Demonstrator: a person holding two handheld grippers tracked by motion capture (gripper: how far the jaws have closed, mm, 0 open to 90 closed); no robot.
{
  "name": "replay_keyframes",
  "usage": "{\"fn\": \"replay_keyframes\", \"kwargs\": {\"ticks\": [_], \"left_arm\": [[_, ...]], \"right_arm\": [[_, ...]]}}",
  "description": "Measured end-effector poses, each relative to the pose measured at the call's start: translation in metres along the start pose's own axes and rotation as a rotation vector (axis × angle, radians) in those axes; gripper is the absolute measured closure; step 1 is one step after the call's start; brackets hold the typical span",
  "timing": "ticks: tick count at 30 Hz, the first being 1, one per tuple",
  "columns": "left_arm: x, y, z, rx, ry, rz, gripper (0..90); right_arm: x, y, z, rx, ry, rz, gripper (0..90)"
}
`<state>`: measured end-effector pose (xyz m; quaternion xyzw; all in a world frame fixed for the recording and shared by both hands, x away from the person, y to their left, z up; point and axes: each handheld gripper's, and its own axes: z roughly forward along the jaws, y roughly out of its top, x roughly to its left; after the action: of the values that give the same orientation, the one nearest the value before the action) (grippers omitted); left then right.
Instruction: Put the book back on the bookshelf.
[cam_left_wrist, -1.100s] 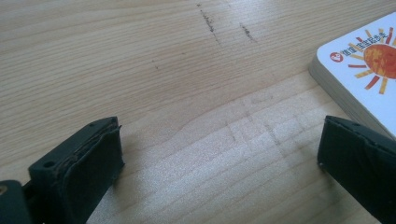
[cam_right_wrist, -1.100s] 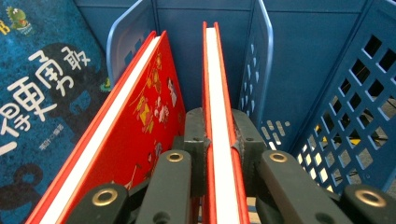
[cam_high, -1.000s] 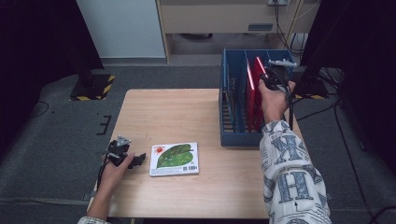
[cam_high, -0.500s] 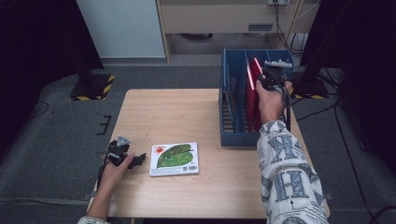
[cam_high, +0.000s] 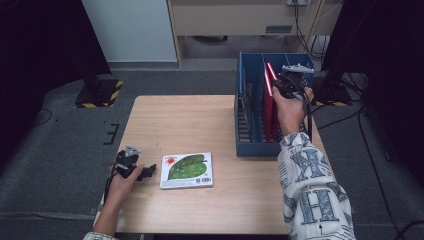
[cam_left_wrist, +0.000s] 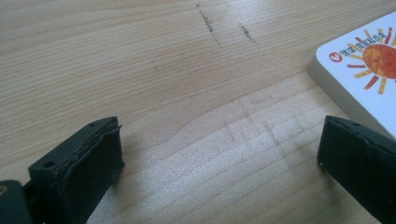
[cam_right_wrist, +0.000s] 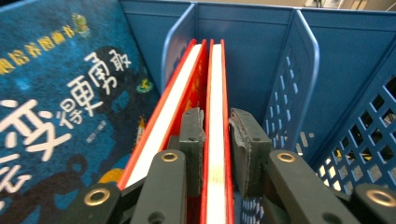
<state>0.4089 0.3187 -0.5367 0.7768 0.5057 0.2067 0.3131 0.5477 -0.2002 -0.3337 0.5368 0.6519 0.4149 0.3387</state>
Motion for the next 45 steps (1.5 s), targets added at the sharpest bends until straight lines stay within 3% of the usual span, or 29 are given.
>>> {"fn": "replay_keyframes", "kwargs": {"ticks": [4,22,32,45], "left_arm": [[0.000,0.000,0.000,0.000,0.000,0.000,0.0],[0.000,0.000,0.000,0.000,0.000,0.000,0.0],[0.000,0.000,0.000,0.000,0.000,0.000,0.0],[0.000,0.000,0.000,-0.001,0.000,-0.002,0.0]], "right_arm": [[0.003,0.000,-0.003,-0.004,0.010,-0.016,75.6],[0.003,0.007,-0.029,-0.057,0.049,0.001,74.5],[-0.007,0.006,-0.035,-0.060,0.030,0.005,74.3],[-0.023,-0.010,-0.043,-0.048,0.017,0.027,73.9]]}}
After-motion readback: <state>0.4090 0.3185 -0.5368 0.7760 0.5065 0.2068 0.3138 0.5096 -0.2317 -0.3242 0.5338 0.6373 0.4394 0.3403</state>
